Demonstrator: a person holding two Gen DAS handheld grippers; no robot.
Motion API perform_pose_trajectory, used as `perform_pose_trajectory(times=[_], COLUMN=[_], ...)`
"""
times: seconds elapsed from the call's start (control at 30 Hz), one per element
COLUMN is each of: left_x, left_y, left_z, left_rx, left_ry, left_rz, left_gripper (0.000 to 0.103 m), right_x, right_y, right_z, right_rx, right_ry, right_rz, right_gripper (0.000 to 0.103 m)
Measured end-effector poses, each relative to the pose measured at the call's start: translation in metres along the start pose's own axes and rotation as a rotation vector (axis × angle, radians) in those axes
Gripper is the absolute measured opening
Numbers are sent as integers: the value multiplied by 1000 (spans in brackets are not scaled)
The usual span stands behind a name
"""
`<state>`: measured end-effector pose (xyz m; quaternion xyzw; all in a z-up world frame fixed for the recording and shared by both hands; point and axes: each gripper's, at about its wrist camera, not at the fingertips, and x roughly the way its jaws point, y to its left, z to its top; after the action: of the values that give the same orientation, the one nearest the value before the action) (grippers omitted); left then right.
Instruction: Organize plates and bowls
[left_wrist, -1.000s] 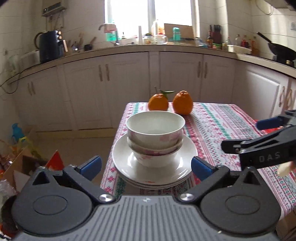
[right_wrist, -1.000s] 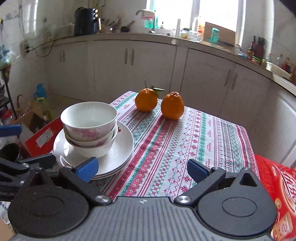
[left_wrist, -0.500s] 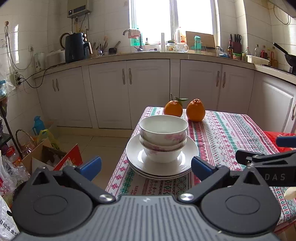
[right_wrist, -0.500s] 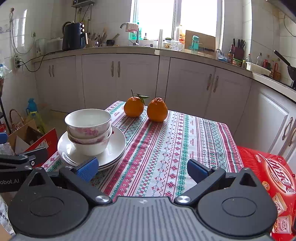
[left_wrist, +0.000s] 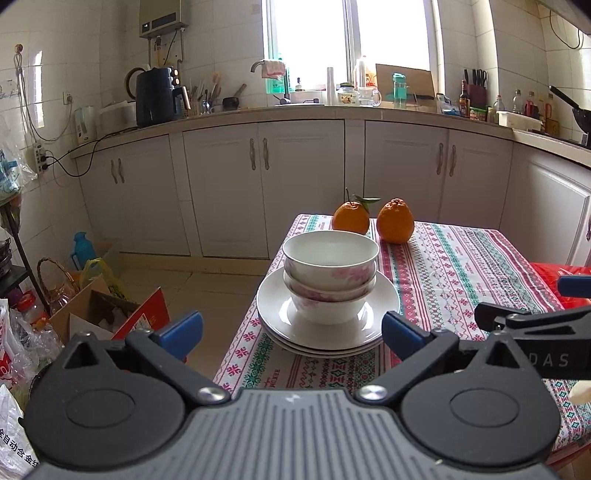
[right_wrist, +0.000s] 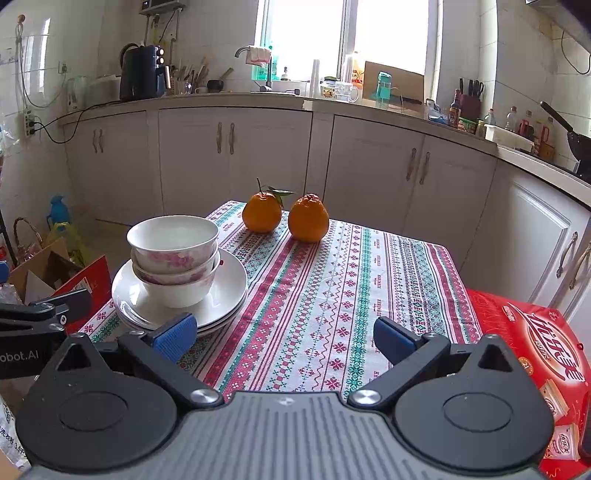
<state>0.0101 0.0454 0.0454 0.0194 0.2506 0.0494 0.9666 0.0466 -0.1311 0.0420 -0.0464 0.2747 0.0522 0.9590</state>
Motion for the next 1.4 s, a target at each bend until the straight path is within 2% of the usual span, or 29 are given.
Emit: perform_pose_trajectory(times=[1.4], left_x=[-4], left_y=[0], left_z=[3], left_rx=[-9], left_ry=[2], left_rz=[7], left_gripper=[102], right_x=[-4], right_y=[0], right_z=[2], right_rx=[-1], right_ry=[-15], right_rz=[-16], right_gripper=[103])
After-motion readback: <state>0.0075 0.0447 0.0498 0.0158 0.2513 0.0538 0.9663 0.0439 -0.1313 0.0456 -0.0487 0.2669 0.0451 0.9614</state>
